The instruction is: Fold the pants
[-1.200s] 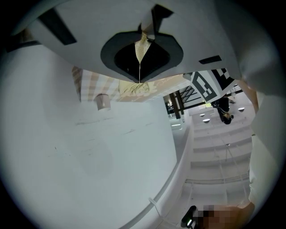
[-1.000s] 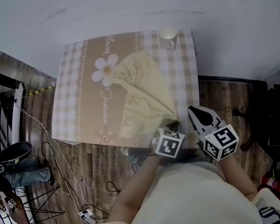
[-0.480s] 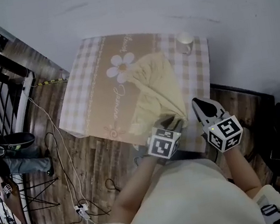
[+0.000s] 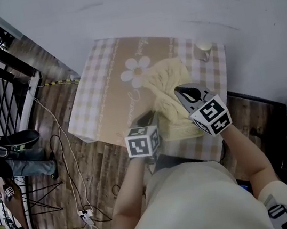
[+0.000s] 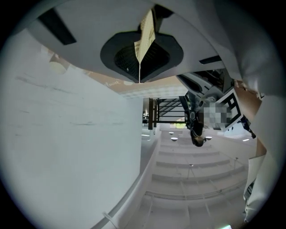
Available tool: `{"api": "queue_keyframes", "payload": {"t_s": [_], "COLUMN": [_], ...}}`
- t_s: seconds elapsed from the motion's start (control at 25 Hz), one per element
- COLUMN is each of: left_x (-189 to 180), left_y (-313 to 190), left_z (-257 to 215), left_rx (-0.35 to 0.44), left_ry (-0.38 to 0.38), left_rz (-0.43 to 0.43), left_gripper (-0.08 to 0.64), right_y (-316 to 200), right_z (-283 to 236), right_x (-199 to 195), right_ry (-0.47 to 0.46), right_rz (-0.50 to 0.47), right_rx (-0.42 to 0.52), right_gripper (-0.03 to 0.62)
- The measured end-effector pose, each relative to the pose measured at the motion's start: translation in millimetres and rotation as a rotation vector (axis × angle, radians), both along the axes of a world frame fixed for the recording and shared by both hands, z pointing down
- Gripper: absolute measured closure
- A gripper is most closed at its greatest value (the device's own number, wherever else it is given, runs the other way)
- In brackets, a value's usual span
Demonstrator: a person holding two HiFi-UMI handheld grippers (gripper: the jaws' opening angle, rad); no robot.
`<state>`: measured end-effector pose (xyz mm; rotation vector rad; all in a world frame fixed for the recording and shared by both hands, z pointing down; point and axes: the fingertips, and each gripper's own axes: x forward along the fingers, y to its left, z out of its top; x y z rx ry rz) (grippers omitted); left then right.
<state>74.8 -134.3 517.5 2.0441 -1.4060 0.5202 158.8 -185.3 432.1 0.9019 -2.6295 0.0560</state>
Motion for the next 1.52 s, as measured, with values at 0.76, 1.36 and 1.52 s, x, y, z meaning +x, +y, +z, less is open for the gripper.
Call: {"api": "queue_keyframes", "payload": {"t_s": [0.76,1.36,1.52], "left_x": [-90,-72,-54], "left_y": [-90,-130,-142], "left_z": [24,42,43], "left_rx": [-0.001,-0.023,-0.015], "left_ry": [-0.004,0.000,0.011], "left_rz": [-0.142,-0.082,-0.036], "left_gripper": [0.533,0.534,0.533], "right_y": [-65,-113,-144], "right_z": [129,122,106], "right_x": [-129,-81,-30], "right_ry": [0.443,0.385,0.337], "right_rz": [-0.258,-0.083,0.060], "right_rx": [-0.044,-0.019,-0.017], "right_gripper": [0.506,0.578,0.580]}}
